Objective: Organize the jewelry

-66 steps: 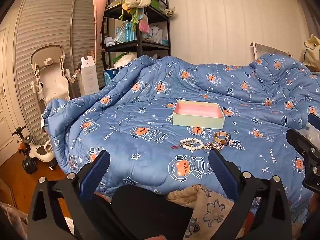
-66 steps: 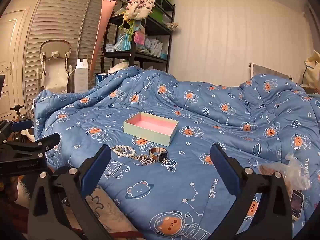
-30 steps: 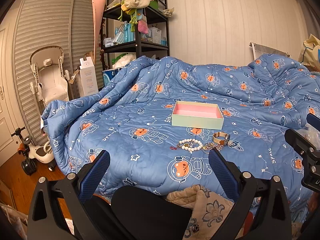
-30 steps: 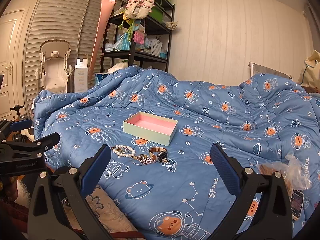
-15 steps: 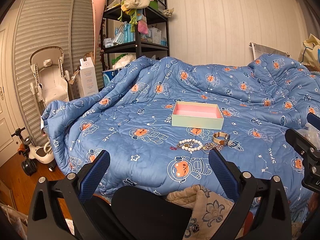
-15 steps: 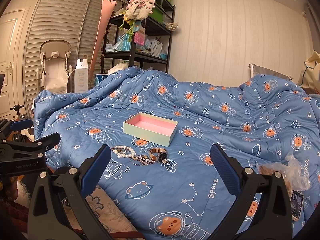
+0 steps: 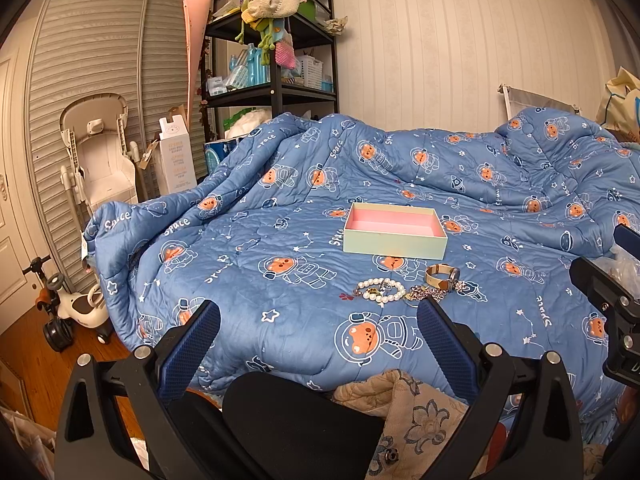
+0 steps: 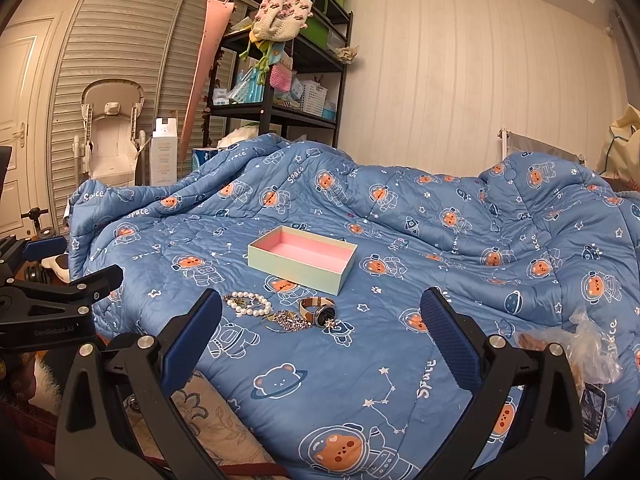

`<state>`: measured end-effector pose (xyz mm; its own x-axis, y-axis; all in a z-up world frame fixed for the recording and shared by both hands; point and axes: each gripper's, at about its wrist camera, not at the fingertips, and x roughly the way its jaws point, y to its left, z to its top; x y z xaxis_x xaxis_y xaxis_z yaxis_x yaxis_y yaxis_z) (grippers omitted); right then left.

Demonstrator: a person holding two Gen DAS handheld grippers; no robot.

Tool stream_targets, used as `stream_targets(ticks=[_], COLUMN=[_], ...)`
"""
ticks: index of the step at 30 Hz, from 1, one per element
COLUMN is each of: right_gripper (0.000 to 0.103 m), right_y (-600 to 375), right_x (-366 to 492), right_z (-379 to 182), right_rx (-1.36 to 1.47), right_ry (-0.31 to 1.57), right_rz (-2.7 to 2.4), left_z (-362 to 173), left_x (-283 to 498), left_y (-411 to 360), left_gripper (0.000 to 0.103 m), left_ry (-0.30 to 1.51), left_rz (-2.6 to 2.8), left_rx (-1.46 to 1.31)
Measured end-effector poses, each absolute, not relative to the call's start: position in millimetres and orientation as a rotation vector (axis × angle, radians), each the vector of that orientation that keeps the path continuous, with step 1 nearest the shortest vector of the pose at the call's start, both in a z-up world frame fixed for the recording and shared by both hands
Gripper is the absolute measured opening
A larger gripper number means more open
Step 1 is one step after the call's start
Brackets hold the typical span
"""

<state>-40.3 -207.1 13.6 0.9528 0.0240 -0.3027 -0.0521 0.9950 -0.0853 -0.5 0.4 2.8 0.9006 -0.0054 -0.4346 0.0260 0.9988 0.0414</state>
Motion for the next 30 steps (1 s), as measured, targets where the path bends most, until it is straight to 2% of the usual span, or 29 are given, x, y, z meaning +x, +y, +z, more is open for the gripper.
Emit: stream_targets(ticks=[30], right_gripper=[0.098], right_y=[-205.4], right_x=[-40.1], right_z=[9.0], right_rx=[-0.097], right_ry=[0.311], right_rz=[0.039], left_z=[2.1], left_x=[-0.9], left_y=[0.3], left_gripper=[0.097], left_ry=[0.447], left_rz=[-0.016], left_rx=[0.048])
